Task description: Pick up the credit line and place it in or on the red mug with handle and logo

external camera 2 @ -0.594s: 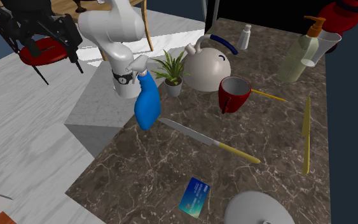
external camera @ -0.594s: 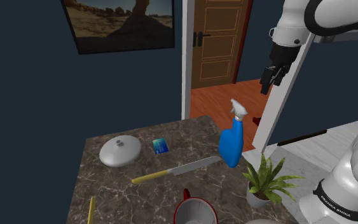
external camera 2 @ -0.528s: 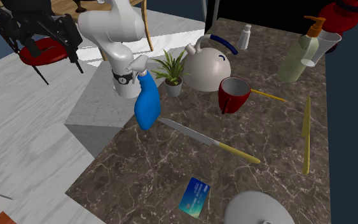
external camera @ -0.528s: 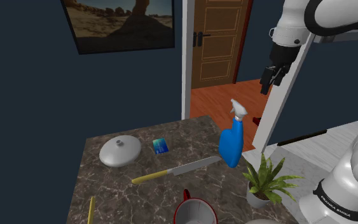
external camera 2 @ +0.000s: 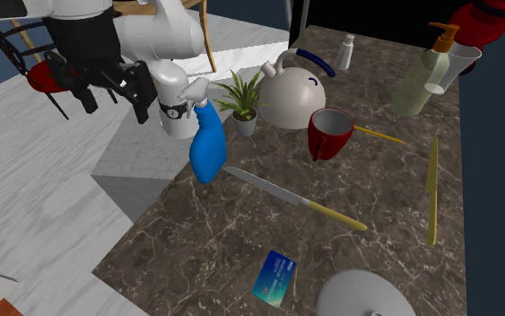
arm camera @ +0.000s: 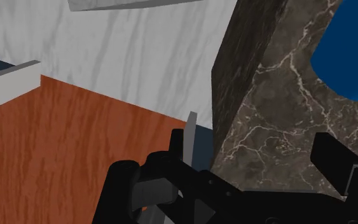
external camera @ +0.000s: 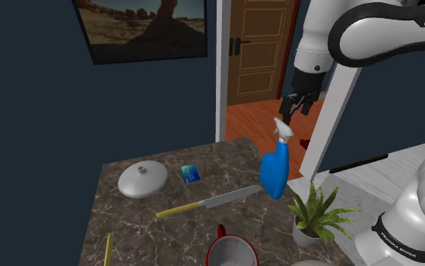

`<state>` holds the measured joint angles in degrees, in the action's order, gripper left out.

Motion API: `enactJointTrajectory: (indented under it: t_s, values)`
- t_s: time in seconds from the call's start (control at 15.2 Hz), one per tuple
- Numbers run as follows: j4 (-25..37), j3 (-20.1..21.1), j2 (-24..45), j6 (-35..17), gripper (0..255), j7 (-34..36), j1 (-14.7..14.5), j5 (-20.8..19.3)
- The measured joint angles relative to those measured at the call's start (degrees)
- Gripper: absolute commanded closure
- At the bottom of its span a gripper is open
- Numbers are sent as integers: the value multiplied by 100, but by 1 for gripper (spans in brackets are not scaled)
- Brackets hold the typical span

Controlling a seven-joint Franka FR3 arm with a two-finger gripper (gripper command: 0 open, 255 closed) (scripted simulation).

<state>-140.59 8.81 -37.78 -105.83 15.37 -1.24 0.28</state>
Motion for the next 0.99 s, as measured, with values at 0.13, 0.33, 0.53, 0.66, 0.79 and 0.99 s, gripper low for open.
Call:
enactJointTrajectory:
  t_s: [0.13, 0.33, 0.53, 0.66, 0.79, 0.99]
  values:
    - [85, 259, 330, -263, 0, 370, -34, 94]
    - [266, 607, 816, -601, 0, 895, -52, 163]
    - [480, 927, 1410, -1004, 0, 1406, -17, 125]
    - [728, 1132, 1820, -1177, 0, 1765, 14, 45]
    - [943, 1348, 2192, -1330, 0, 2167, 19, -57]
    - [1358, 1602, 2830, -1521, 0, 2745, 49, -325]
